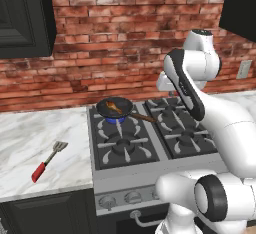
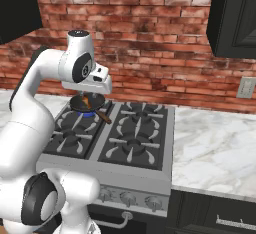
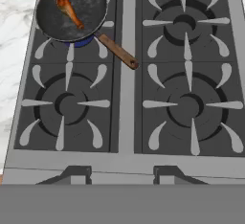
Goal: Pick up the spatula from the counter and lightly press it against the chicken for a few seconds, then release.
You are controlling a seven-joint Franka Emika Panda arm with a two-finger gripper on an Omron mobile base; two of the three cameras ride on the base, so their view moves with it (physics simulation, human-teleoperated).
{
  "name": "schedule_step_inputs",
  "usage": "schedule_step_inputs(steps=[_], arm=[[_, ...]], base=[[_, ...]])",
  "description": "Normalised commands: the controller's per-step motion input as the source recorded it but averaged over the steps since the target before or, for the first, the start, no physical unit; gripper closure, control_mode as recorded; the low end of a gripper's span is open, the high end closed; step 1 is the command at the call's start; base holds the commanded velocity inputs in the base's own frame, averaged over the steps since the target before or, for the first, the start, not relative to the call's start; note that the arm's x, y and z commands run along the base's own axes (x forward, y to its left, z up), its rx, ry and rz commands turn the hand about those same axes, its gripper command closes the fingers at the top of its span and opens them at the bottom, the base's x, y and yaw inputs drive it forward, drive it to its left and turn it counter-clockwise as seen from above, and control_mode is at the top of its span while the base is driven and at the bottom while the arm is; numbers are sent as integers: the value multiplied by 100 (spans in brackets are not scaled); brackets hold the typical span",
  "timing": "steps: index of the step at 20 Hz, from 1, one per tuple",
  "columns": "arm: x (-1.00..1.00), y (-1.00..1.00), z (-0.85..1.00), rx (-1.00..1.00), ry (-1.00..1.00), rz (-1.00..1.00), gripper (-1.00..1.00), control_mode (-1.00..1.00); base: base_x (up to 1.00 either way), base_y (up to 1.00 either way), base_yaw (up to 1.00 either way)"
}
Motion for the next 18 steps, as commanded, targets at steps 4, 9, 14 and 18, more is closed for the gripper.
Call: schedule_step_inputs(steps=[4, 9, 14, 18], arm=[[-18, 3, -1, 0, -3, 0, -100, -100], [-33, 9, -29, 10, 3, 0, -100, -100], [-14, 8, -38, 21, 6, -3, -100, -100], [-25, 31, -11, 15, 0, -2, -100, -100]], base=[[0, 0, 0], [0, 0, 0], [0, 0, 0], [0, 0, 0]])
